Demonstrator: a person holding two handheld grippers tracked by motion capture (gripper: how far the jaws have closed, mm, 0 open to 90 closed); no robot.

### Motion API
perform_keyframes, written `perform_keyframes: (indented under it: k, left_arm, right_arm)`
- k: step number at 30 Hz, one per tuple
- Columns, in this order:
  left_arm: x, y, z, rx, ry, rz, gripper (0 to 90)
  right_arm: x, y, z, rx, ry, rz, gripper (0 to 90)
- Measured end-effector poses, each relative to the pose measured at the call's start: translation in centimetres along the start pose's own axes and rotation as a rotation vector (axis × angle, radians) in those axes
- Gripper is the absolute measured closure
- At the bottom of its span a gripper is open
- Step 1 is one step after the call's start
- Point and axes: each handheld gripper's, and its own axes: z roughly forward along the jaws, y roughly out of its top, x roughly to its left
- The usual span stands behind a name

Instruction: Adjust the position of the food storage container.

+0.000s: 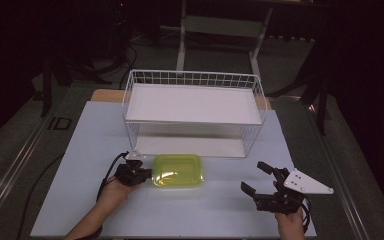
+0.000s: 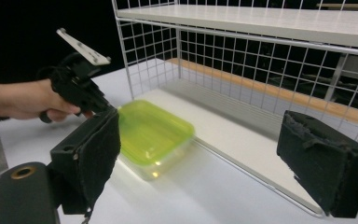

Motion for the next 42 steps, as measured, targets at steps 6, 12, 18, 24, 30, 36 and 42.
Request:
perform_keyframes:
  k: [6,12,18,24,30,36,42]
  left_arm:
    - [-0.6,0.7,1.1,-0.007,-0.03,0.008,90.0]
    - [-1.4,1.6,2.4,-0.007,-0.05,0.018,90.0]
    - [-2.2,2.5,3.7,0.002,-0.053,0.05,90.0]
    - [-3.0,3.2,4.6,0.018,-0.071,0.063,90.0]
    - [-3.7,3.3,4.9,0.024,-0.105,0.071,90.0]
    - [-3.9,2.9,4.5,0.02,-0.108,0.075,90.0]
    - [-3.5,2.1,2.5,-0.035,-0.118,0.074,77.2]
  right_arm:
    - [0.0,0.0,0.0,0.004,-0.003,-0.006,13.3]
    - [0.1,-0.1,0.1,0.012,-0.005,-0.01,13.3]
    - [0.2,-0.2,0.2,0.011,0.001,-0.014,13.3]
    - [0.3,-0.2,0.2,0.01,0.004,-0.012,13.4]
    - [0.2,-0.3,0.2,0.011,0.002,-0.009,13.4]
    - [0.2,-0.3,0.3,0.007,0.001,-0.009,13.4]
    - [0.8,-0.1,0.2,0.028,0.005,-0.049,14.9]
